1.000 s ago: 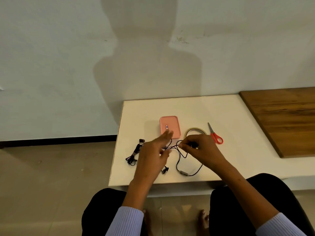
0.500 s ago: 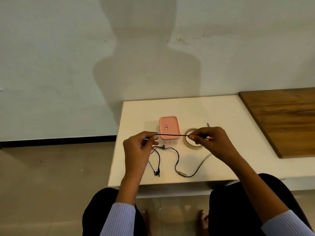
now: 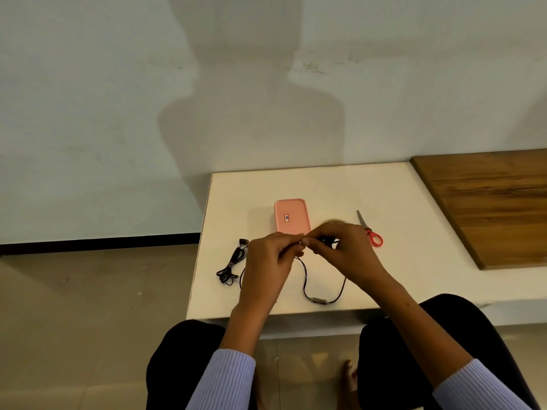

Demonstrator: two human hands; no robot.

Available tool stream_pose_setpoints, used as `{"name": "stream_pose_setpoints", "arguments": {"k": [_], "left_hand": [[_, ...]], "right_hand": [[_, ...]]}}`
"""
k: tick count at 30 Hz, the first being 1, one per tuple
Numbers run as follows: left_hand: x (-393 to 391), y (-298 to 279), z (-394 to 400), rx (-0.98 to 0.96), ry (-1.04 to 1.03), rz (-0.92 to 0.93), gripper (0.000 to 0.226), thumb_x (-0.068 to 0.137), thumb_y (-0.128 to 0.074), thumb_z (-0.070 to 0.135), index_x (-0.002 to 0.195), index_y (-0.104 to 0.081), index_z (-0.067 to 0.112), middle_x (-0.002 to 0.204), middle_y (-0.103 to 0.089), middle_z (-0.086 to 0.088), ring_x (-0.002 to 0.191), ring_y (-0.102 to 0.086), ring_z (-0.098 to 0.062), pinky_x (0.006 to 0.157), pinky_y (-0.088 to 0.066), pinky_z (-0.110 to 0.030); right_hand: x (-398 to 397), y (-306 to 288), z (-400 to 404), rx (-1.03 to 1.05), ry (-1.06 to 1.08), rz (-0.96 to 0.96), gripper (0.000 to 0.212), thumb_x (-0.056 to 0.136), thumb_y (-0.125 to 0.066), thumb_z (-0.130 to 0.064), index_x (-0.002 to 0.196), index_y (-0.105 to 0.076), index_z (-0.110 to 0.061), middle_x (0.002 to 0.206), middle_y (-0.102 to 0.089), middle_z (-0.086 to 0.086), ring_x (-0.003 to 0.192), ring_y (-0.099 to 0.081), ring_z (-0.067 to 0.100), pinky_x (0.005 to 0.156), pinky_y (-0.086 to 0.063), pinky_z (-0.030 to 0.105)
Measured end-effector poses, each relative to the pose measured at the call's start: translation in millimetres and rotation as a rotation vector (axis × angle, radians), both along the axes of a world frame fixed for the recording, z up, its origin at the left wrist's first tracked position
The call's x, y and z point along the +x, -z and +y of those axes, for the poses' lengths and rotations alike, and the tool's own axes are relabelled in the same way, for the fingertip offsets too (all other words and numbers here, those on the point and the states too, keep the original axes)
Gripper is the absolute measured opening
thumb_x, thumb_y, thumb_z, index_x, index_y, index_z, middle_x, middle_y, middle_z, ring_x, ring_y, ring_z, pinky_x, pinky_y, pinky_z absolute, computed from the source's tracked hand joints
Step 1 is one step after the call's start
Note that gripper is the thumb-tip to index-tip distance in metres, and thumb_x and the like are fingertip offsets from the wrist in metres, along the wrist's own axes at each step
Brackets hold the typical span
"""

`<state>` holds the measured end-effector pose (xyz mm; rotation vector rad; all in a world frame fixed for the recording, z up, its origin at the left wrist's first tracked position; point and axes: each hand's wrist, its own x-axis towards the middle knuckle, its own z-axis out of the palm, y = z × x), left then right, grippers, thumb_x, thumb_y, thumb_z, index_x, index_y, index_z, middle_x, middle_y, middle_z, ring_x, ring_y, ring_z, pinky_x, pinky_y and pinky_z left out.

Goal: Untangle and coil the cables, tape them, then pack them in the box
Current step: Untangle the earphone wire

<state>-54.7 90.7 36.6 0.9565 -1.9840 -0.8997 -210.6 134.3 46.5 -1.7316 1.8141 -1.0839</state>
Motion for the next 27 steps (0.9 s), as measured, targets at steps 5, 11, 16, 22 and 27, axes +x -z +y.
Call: {"name": "stream_pose_setpoints", "arguments": {"k": [5, 11, 16, 22, 27], "left_hand": [[14.2, 0.6, -15.3, 0.109, -0.157, 0.115, 0.013, 0.084, -0.067, 0.01, 0.095, -0.075, 0.012, 0.082, -0.075, -0.002, 0.076, -0.07, -0.004, 0.074, -0.056, -0.022], [25.6, 1.0, -23.4, 0.276, -0.256, 0.216, 0.017, 0.087, -0.063, 0.006, 0.1, -0.072, 0.011, 0.089, -0.074, -0.005, 0.074, -0.072, -0.013, 0.069, -0.059, -0.029], [15.4, 5.3, -14.8, 0.182, -0.12, 0.011, 0.058, 0.086, -0.065, 0.006, 0.137, -0.045, 0.027, 0.098, -0.069, 0.004, 0.068, -0.07, -0.002, 0.075, -0.054, -0.016], [-8.6, 3.4, 0.2, 0.0, 0.044, 0.015, 0.039, 0.087, -0.063, 0.005, 0.122, -0.062, 0.021, 0.115, -0.068, -0.003, 0.08, -0.069, -0.003, 0.078, -0.056, -0.02], [-1.4, 1.1, -11.3, -0.111, -0.043, -0.001, 0.018, 0.086, -0.065, 0.008, 0.101, -0.073, 0.014, 0.086, -0.074, -0.002, 0.079, -0.066, -0.002, 0.077, -0.05, -0.01]], "right_hand": [[-16.4, -3.9, 0.8, 0.053, 0.03, -0.091, 0.005, 0.081, -0.07, -0.026, 0.08, -0.071, -0.031, 0.072, -0.068, -0.015, 0.069, -0.06, 0.003, 0.061, -0.041, 0.007], [-41.0, -3.5, 7.0, 0.029, 0.15, -0.084, 0.004, 0.08, -0.072, -0.02, 0.081, -0.074, -0.023, 0.068, -0.067, -0.018, 0.067, -0.062, 0.007, 0.064, -0.046, 0.016], [-29.1, 1.4, 6.5, -0.047, 0.231, -0.055, 0.003, 0.081, -0.073, -0.017, 0.08, -0.074, -0.019, 0.069, -0.065, -0.019, 0.066, -0.056, 0.004, 0.059, -0.04, 0.01], [-0.8, 2.9, 0.3, -0.073, 0.067, 0.069, 0.003, 0.082, -0.071, -0.018, 0.081, -0.073, -0.019, 0.073, -0.067, -0.011, 0.064, -0.057, 0.011, 0.061, -0.046, 0.023], [-8.3, -2.1, -1.4, -0.006, 0.053, -0.043, 0.003, 0.082, -0.07, -0.023, 0.081, -0.073, -0.021, 0.072, -0.065, -0.016, 0.077, -0.059, 0.005, 0.063, -0.041, 0.006]]}}
